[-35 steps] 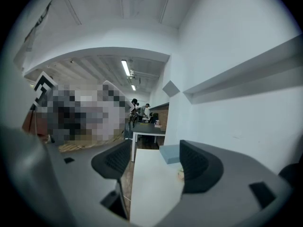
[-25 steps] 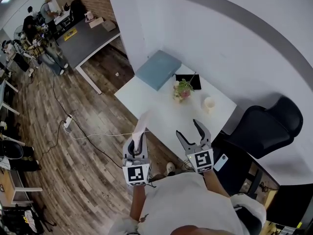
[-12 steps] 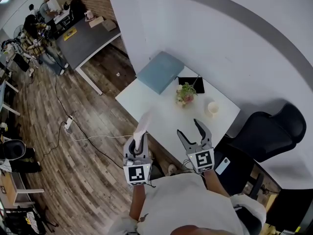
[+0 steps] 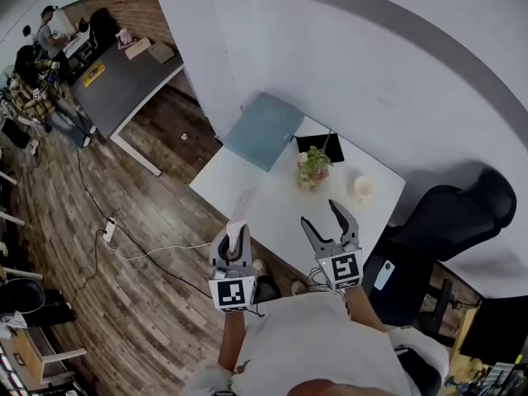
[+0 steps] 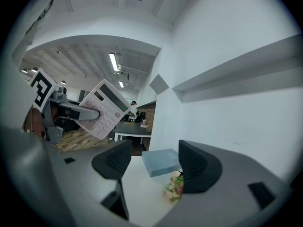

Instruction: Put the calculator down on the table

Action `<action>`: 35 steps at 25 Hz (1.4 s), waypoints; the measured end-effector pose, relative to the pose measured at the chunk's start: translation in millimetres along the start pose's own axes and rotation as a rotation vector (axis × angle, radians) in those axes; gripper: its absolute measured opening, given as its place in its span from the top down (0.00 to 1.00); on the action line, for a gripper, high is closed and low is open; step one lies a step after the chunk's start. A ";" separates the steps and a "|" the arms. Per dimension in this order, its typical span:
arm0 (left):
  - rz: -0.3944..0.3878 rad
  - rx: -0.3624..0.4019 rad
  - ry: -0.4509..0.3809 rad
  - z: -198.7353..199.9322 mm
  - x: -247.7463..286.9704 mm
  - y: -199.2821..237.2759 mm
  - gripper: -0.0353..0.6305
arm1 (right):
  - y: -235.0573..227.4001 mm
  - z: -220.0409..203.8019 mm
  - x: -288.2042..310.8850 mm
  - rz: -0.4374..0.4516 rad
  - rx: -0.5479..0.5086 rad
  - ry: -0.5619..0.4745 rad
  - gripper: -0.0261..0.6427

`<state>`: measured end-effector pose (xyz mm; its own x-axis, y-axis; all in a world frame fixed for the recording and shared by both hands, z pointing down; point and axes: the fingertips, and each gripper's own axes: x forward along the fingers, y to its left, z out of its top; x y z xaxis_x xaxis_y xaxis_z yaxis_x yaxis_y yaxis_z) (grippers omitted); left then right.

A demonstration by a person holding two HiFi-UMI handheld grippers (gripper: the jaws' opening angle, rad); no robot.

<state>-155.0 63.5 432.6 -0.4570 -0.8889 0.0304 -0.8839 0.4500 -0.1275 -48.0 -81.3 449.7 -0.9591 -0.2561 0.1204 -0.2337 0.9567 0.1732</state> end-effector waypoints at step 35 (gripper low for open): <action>-0.389 -0.056 0.039 -39.6 116.4 42.1 0.84 | -14.1 -32.7 59.2 -0.328 0.044 0.170 0.50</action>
<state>-249.4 -17.6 470.1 -0.0891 -0.9906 0.1037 -0.9954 0.0848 -0.0449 -96.3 -114.4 486.4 -0.7928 -0.5655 0.2271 -0.5340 0.8243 0.1882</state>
